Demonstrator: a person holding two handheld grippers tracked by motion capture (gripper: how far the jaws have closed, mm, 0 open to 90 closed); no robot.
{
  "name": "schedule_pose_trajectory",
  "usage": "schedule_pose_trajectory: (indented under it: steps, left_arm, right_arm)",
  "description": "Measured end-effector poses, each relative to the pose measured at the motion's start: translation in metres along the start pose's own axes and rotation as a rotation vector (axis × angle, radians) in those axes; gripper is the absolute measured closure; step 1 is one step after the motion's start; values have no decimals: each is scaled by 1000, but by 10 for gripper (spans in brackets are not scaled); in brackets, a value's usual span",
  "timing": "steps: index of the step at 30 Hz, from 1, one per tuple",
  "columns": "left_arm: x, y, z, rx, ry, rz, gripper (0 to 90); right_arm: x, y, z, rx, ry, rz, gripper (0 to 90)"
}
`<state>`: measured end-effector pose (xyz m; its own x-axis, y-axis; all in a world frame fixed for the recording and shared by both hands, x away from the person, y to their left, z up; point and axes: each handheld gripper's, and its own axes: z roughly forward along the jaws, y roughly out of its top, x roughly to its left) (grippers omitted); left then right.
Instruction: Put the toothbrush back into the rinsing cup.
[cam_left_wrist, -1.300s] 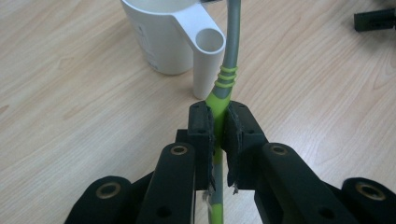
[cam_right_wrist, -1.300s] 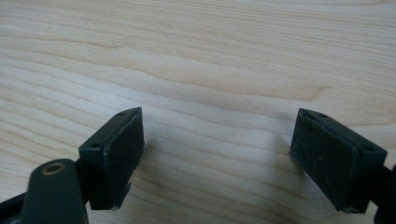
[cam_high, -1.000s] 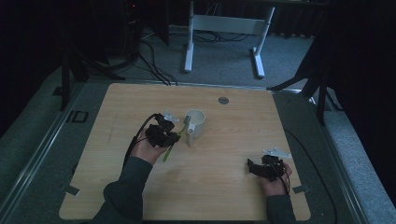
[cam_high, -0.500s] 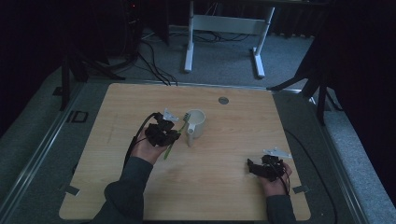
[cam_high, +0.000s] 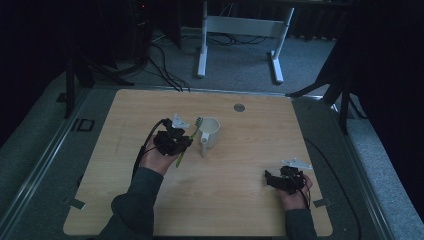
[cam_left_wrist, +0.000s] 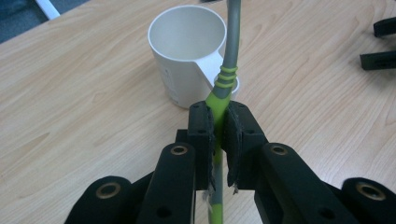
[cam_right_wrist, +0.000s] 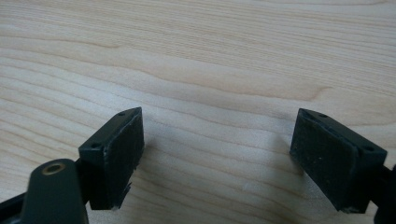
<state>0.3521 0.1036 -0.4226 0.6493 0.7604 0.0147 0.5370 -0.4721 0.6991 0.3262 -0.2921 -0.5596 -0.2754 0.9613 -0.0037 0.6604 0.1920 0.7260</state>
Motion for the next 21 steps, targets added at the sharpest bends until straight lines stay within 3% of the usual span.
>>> schedule_pose_trajectory:
  steps: [21]
  left_arm:
    - [-3, 12, -5, -39, 1, 16, 814]
  right_arm:
    - [0, 0, 0, 0, 0, 0, 171]
